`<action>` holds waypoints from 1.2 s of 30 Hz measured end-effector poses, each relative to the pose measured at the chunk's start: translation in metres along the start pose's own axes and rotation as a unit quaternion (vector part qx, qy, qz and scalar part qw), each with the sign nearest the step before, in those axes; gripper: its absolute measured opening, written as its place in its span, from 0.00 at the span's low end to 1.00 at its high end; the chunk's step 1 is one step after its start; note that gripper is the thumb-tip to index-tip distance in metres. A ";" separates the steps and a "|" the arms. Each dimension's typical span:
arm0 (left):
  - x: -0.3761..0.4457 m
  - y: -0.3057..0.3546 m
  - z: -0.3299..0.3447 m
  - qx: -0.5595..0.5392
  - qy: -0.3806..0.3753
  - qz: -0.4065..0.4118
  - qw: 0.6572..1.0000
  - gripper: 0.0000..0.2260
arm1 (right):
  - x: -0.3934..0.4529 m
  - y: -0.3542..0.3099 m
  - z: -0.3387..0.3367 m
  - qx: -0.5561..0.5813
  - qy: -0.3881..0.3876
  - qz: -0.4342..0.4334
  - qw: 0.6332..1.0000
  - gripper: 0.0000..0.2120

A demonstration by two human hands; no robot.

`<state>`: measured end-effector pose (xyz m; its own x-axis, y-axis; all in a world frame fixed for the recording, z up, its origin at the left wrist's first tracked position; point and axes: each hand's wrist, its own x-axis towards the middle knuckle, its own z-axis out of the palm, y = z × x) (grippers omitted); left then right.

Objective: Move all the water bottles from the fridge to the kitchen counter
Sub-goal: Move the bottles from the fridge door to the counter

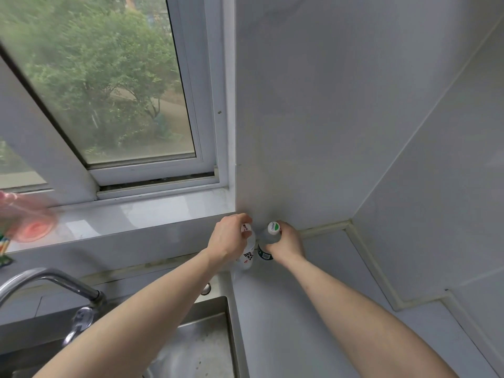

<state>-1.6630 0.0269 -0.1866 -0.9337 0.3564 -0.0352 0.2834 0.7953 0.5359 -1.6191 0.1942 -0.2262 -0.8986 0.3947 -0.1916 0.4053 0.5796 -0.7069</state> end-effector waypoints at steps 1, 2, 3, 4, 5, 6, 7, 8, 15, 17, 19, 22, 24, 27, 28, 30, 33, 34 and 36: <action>-0.001 -0.001 -0.001 -0.001 -0.006 -0.001 1.000 0.15 | 0.001 0.000 0.002 0.005 -0.001 -0.003 1.000 0.14; -0.002 -0.001 -0.002 -0.001 -0.010 0.001 1.000 0.15 | 0.003 0.000 0.003 0.009 -0.003 -0.005 1.000 0.14; -0.004 -0.002 -0.003 0.001 -0.014 0.005 1.000 0.15 | 0.004 -0.001 0.005 0.009 -0.008 -0.007 1.000 0.14; -0.005 -0.003 -0.004 0.005 -0.016 0.013 1.000 0.15 | 0.005 -0.001 0.007 0.008 -0.015 -0.012 1.000 0.14; -0.006 -0.003 -0.006 0.011 -0.017 0.020 1.000 0.15 | 0.006 -0.002 0.008 0.003 -0.024 -0.016 1.000 0.13; -0.008 -0.004 -0.007 0.017 -0.017 0.025 0.999 0.15 | 0.008 -0.002 0.008 -0.003 -0.033 -0.020 0.999 0.13; -0.009 -0.005 -0.008 0.023 -0.018 0.029 0.999 0.15 | 0.009 -0.003 0.008 -0.009 -0.042 -0.019 0.999 0.14; -0.010 -0.005 -0.009 0.028 -0.019 0.033 0.999 0.16 | 0.009 -0.003 0.008 -0.012 -0.050 -0.017 0.999 0.15; -0.020 0.001 -0.012 0.060 -0.072 0.055 0.994 0.23 | -0.003 0.002 0.001 -0.006 -0.057 0.004 0.998 0.25; -0.025 0.002 -0.017 0.067 -0.089 0.057 0.992 0.23 | -0.017 0.003 -0.002 0.002 -0.045 0.008 0.999 0.29; -0.036 0.002 -0.025 0.059 -0.090 0.062 0.992 0.24 | -0.036 0.001 -0.008 0.011 -0.033 0.011 0.999 0.32; -0.066 -0.001 -0.040 0.006 -0.060 0.085 0.995 0.22 | -0.082 -0.002 -0.022 0.032 -0.024 0.010 0.999 0.35; -0.092 -0.006 -0.052 -0.059 -0.048 0.090 0.993 0.19 | -0.116 0.001 -0.029 0.058 -0.023 0.010 0.998 0.36; -0.138 -0.015 -0.075 -0.098 -0.052 0.094 0.989 0.15 | -0.169 0.006 -0.041 0.103 -0.023 0.026 0.994 0.33; -0.153 -0.018 -0.081 -0.091 -0.057 0.098 0.989 0.15 | -0.187 0.008 -0.044 0.122 -0.016 0.037 0.992 0.31; -0.182 -0.025 -0.087 -0.078 -0.068 0.100 0.990 0.14 | -0.223 0.012 -0.050 0.163 0.010 0.058 0.985 0.29; -0.219 -0.032 -0.084 -0.086 -0.067 0.094 0.989 0.13 | -0.273 0.016 -0.053 0.174 0.044 0.068 0.981 0.27; -0.230 -0.034 -0.079 -0.084 -0.069 0.094 0.990 0.14 | -0.289 0.016 -0.053 0.165 0.042 0.063 0.983 0.27; -0.253 -0.036 -0.067 -0.067 -0.086 0.105 0.988 0.15 | -0.323 0.018 -0.051 0.136 0.038 0.046 0.989 0.27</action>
<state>-1.4521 -0.1251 -0.1404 -0.8029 0.5942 -0.0470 0.4257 0.6268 0.6527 -1.3130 0.1132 -0.1420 -0.8409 0.4952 -0.2184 0.4149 0.3306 -0.8477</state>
